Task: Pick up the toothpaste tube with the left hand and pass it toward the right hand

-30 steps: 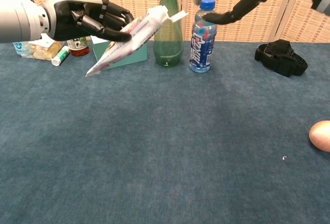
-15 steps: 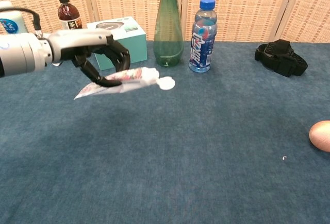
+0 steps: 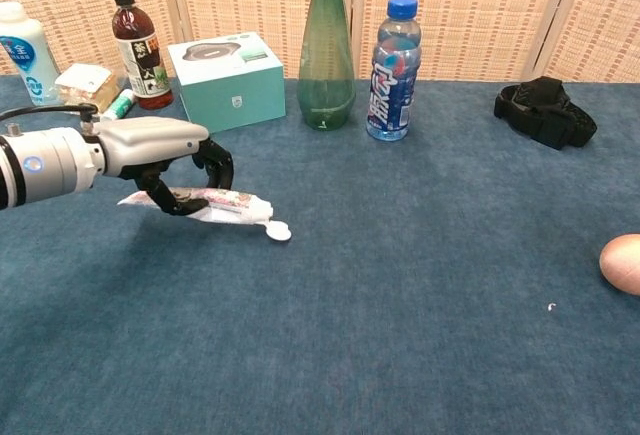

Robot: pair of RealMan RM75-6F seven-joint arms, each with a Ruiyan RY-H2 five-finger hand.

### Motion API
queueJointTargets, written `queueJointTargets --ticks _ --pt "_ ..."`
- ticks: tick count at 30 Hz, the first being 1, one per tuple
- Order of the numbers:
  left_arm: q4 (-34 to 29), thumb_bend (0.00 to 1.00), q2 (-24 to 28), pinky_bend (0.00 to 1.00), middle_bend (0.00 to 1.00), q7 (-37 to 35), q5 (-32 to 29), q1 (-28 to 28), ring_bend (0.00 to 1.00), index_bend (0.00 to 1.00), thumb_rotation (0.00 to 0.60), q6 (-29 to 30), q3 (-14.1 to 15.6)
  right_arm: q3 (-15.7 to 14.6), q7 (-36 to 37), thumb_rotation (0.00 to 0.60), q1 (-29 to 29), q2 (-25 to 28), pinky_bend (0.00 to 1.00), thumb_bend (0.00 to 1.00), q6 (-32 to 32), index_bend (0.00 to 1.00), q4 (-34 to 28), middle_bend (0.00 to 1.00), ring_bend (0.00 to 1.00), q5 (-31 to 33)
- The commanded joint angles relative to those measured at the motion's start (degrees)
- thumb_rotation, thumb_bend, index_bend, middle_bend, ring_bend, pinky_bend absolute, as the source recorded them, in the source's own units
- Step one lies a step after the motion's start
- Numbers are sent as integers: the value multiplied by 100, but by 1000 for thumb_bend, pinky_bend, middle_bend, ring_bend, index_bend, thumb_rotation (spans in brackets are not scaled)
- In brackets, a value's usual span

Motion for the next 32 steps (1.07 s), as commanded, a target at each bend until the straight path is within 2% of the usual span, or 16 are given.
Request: queueJointTargets --ticks 1,4,8,15,21,26,32 --pt "-201 450 171 187 291 218 -200 91 148 255 600 33 -56 1 30 600 -67 15 267 203 32 671 48 433 205 46" --pt "-421 449 368 180 268 408 -331 209 132 213 600 183 -89 -4 56 600 -154 52 267 202 68 671 82 433 205 109" --pt "-935 450 732 180 265 556 -600 567 135 210 600 654 -158 -48 50 600 -345 159 267 203 111 660 122 429 205 276" --pt "-1784 446 1234 179 263 934 -890 1492 137 217 600 2098 -200 -158 -30 600 -771 328 267 203 224 440 115 388 208 703" --pt "-2273 346 1578 180 263 1226 -1147 2297 137 218 600 3159 -149 -279 -168 600 -1168 367 268 199 364 326 138 356 208 1065" --pt "-2670 342 1826 180 263 1356 -1233 2863 138 221 600 3771 -43 -376 -260 600 -1512 285 268 154 618 308 134 346 205 1213" --pt "-2995 342 1936 179 263 1496 -977 3315 138 274 600 4296 98 -477 -210 600 -1868 178 269 140 834 308 102 346 203 1340"
